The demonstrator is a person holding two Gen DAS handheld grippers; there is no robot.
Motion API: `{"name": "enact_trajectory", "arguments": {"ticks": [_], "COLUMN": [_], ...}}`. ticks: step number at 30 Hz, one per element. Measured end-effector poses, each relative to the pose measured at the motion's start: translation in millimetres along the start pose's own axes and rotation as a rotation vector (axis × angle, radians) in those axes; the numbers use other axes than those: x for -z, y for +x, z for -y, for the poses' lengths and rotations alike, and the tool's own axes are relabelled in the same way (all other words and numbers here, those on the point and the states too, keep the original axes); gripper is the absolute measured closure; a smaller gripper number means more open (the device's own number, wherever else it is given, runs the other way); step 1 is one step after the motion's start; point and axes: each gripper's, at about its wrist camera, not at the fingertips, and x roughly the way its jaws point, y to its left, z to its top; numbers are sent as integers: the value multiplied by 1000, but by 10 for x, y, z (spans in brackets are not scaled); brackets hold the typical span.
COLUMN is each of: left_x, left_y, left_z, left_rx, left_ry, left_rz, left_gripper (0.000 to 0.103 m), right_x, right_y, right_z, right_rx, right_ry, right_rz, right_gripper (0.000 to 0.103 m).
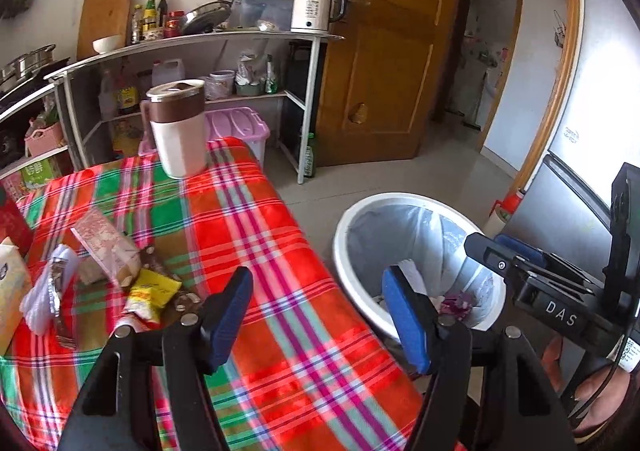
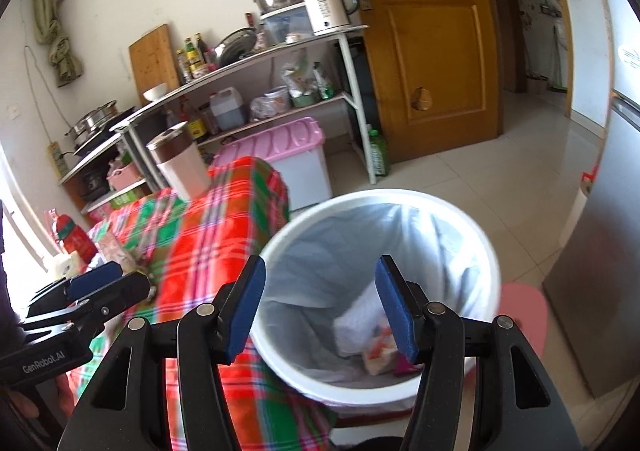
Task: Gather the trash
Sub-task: 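Move both open tools back over the table items, then grasp the pink-white milk carton with the right tool while the left tool grasps the brown snack wrapper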
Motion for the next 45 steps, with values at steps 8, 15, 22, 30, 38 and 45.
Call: {"name": "enact_trajectory", "arguments": {"ticks": [8,15,22,30,38,45], "left_x": [221,416,568,580,555,555], "left_y": [-290,-394,-414,-349,-241,-184], "left_z": [-850,-1541,-1960,-2156,-2237,-2307], "left_rx": [-123,-211,-252,-240,-231,-205], "left_ry": [-98,-250,-275,-284,-255,-267], "left_rz": [3,-12,-36,-66,-85,-89], "left_gripper": [31,28,28,33,34,34], "right_x": [97,163,203,195,182,181], "right_y": [273,510,756,1049,1318,1563], "right_z": [-662,-1177,-1702,-2147,-2503,-2672], "right_rx": [-104,-204,-242,-313,-358,-372], "right_ry": [-79,-166,-286,-369,-463,-504], "right_rz": [-52,-88,-134,-157,-187,-234], "right_gripper": [45,45,45,45,45,45]}}
